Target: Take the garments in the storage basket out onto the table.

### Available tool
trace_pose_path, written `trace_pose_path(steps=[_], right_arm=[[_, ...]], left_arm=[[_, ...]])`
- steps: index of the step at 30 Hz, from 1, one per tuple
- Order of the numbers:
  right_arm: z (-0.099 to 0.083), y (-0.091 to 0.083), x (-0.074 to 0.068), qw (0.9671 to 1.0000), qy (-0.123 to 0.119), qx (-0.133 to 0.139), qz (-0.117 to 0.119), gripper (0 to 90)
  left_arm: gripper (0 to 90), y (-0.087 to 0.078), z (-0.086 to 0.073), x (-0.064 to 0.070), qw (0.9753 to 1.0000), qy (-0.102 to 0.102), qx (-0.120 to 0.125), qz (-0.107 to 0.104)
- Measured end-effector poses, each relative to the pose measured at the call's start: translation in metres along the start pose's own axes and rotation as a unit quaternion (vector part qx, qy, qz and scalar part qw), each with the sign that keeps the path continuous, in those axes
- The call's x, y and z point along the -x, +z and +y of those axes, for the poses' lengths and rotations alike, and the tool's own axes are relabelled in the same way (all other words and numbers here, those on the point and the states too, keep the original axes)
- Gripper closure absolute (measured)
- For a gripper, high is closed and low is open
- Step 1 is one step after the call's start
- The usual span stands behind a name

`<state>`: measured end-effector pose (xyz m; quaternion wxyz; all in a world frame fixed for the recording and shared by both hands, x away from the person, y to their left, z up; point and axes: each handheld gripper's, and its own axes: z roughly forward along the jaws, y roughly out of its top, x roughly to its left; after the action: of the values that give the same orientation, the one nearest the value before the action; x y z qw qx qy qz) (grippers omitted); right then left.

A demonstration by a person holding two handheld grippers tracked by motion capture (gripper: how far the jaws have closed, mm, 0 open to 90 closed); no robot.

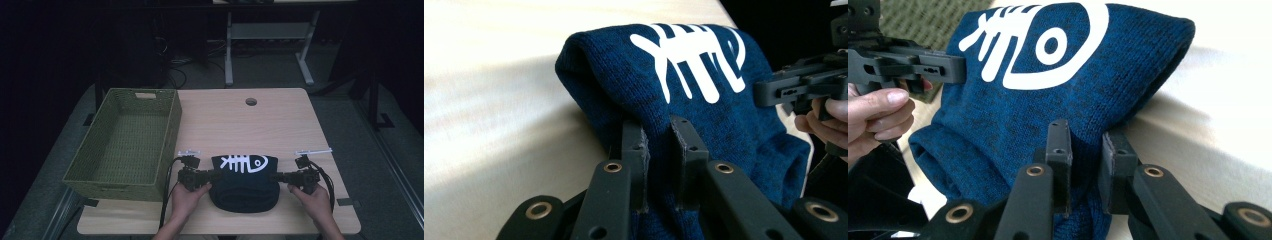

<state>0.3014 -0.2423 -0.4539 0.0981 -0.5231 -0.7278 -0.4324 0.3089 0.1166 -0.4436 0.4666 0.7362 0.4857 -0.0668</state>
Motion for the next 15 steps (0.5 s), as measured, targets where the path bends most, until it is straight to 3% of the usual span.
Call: trace_pose_path(steps=[7, 15], right_arm=[[0.024, -0.018, -0.022, 0.9996, -0.013, 0.021, 0.013, 77.1], [0.054, -0.027, -0.051, 0.9985, -0.03, 0.035, 0.03, 77.1]], left_arm=[[79.1, -0.03, 0.032, 0.018, 0.9997, 0.019, 0.014, 0.002], [79.0, -0.061, 0.056, 0.02, 0.9995, 0.021, 0.022, -0.004]])
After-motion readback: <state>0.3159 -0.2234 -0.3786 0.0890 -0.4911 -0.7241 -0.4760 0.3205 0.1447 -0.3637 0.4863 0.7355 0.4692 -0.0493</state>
